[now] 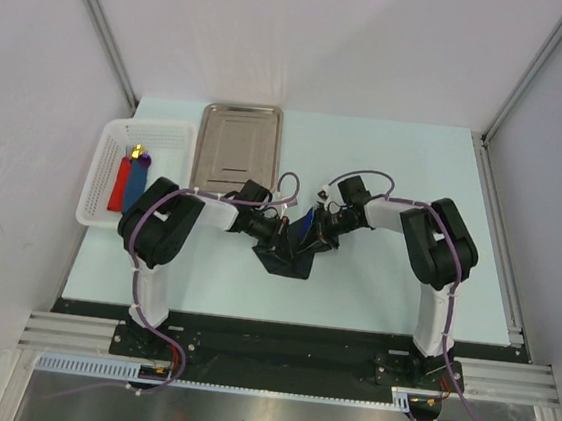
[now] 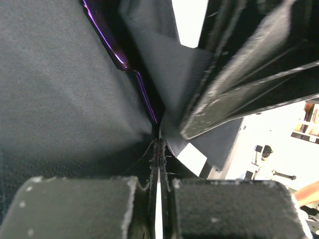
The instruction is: Place the utensils on the paper napkin and roll it up
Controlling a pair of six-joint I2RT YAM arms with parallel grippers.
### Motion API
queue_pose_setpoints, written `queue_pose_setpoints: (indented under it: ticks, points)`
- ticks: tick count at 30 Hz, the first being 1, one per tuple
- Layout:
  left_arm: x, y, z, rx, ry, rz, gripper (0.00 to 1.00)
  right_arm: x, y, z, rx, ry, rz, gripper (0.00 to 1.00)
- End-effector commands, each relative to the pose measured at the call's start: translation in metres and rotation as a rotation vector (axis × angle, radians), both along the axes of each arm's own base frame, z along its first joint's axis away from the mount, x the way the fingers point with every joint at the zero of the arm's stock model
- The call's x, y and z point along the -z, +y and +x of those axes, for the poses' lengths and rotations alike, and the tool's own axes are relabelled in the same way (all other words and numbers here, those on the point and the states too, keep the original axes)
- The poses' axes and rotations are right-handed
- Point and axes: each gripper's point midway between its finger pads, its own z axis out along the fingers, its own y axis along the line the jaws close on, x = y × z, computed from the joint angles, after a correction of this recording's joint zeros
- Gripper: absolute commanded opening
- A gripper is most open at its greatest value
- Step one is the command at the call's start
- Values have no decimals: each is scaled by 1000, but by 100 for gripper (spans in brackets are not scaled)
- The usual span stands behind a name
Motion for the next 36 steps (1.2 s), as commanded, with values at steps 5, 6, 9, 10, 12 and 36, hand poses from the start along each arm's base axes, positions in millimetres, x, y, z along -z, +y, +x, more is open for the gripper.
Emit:
queue_pose_setpoints:
  ticks: [5, 6, 9, 10, 12, 36]
  points:
    - [0, -3, 11, -9, -35, 13, 0, 2, 18, 11, -7, -15, 36, 11]
    - [-1, -3, 11, -11, -34, 11, 0, 3, 17, 11, -10, -19, 33, 12]
    - [-9, 1, 16, -32, -44, -3, 8, 8, 16, 9, -15, -15, 23, 15]
    - [-13, 3, 17, -41, -47, -9, 12, 10, 15, 9, -15, -14, 20, 15]
    - [-23, 11, 23, -73, -63, -25, 23, 13, 16, 8, -17, -8, 17, 18]
    - [-63, 47, 43, -267, -76, -130, 63, 16, 22, 7, -29, -3, 17, 64]
